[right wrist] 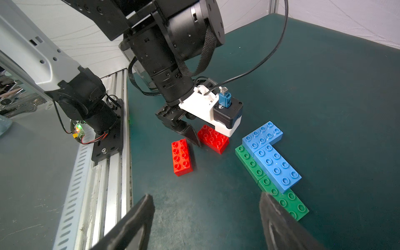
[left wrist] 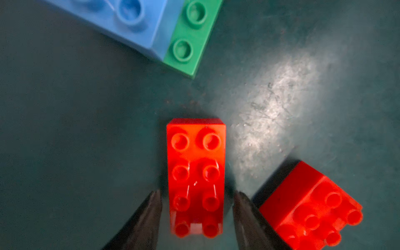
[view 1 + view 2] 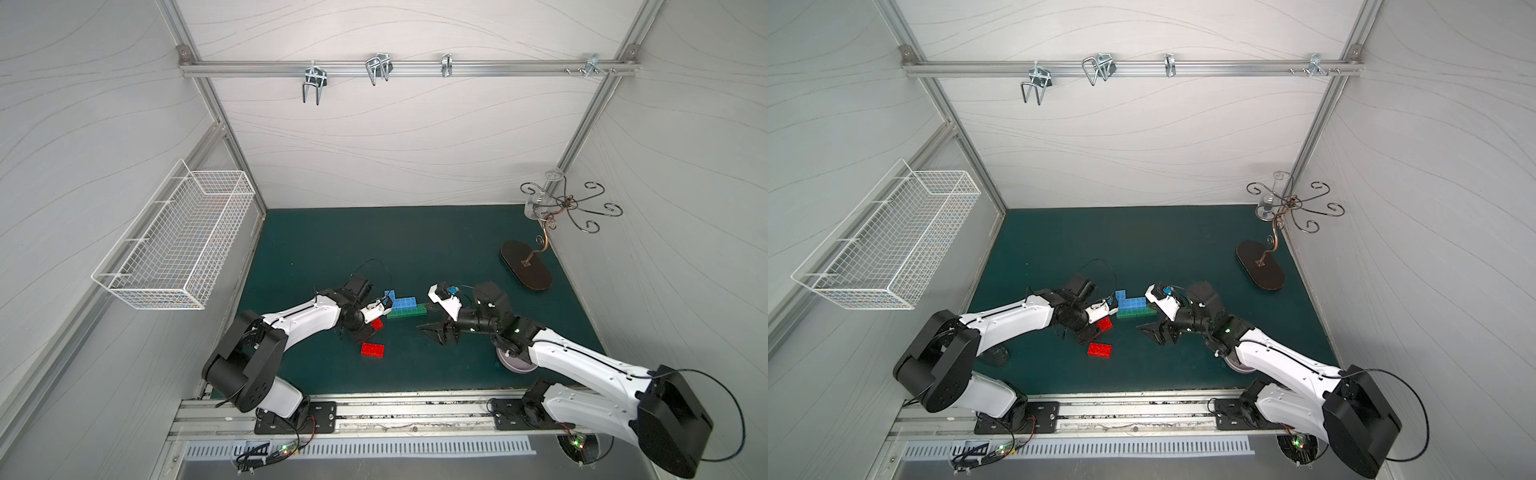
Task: Assemble a small pinwheel with lego
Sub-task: Pick up the lego brick from the center of the board.
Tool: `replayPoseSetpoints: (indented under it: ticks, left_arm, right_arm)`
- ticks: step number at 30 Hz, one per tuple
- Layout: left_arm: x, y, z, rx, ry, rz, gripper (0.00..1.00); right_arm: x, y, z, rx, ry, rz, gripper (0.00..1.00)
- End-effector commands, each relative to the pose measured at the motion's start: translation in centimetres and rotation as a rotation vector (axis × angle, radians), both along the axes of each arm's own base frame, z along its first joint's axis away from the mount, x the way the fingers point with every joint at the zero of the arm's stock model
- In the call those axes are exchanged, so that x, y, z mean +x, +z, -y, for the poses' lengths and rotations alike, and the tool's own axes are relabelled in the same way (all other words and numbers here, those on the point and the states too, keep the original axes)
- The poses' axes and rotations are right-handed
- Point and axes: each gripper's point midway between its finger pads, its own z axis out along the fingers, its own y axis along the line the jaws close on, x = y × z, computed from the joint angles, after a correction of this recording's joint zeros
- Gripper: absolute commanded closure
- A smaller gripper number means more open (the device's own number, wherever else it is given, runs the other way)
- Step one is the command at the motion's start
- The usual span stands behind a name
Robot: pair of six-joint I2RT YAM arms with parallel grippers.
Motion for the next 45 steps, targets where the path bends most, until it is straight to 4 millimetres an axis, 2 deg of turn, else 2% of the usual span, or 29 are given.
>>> replayPoseSetpoints:
  ticks: [1, 6, 9, 13, 18, 24, 27, 35, 38, 39, 41, 45]
  left_arm:
    - [0.3, 0.4, 0.1, 0.006, -0.004, 0.006, 0.44]
    - [0.3, 0.7, -0.1, 0.004, -0.007, 0.028, 0.45]
    - [0.1, 0.6, 0.0, 0.007, -0.015, 0.000, 0.53]
    - [-0.1, 0.2, 0.2, 0.004, -0.017, -0.018, 0.54]
    - [-0.2, 0.1, 0.5, 0.006, -0.025, -0.051, 0.63]
    - [0.1, 0.8, 0.8, -0.012, -0.035, -0.033, 0.63]
    - [0.3, 0.5, 0.9, 0.002, -0.027, -0.045, 0.55]
    - [0.2, -0.1, 1.2, 0.019, -0.056, -0.083, 0.55]
    - [-0.1, -0.2, 1.3, 0.023, -0.063, -0.093, 0.61]
    - [-0.2, -0.2, 1.4, 0.013, -0.061, -0.100, 0.67]
    - [-0.2, 0.0, 1.5, 0.007, -0.061, -0.097, 0.69]
    - [0.3, 1.5, 2.1, -0.016, -0.108, -0.047, 0.78]
  right_arm:
    - [-0.4, 0.1, 0.1, -0.012, 0.016, 0.010, 0.21]
    - [-0.5, 0.1, 0.3, -0.017, 0.020, 0.023, 0.21]
    - [-0.6, 0.0, 0.2, -0.018, 0.023, 0.020, 0.21]
    - [-0.6, -0.1, 0.3, -0.021, 0.024, 0.020, 0.21]
    - [-0.7, -0.2, 0.4, -0.021, 0.020, 0.023, 0.21]
    - [-0.6, -0.5, 0.5, -0.016, 0.007, 0.015, 0.21]
    - [-0.6, -0.7, 0.5, -0.019, 0.005, 0.005, 0.21]
    - [-0.9, -0.8, 0.7, -0.028, 0.009, -0.003, 0.21]
    - [-1.0, -1.0, 0.9, -0.030, 0.006, -0.002, 0.21]
    - [-1.0, -1.0, 0.9, -0.029, 0.006, -0.005, 0.21]
    - [-1.0, -0.9, 1.0, -0.029, -0.001, 0.000, 0.21]
    - [-0.3, -0.5, 1.1, 0.021, -0.034, -0.002, 0.20]
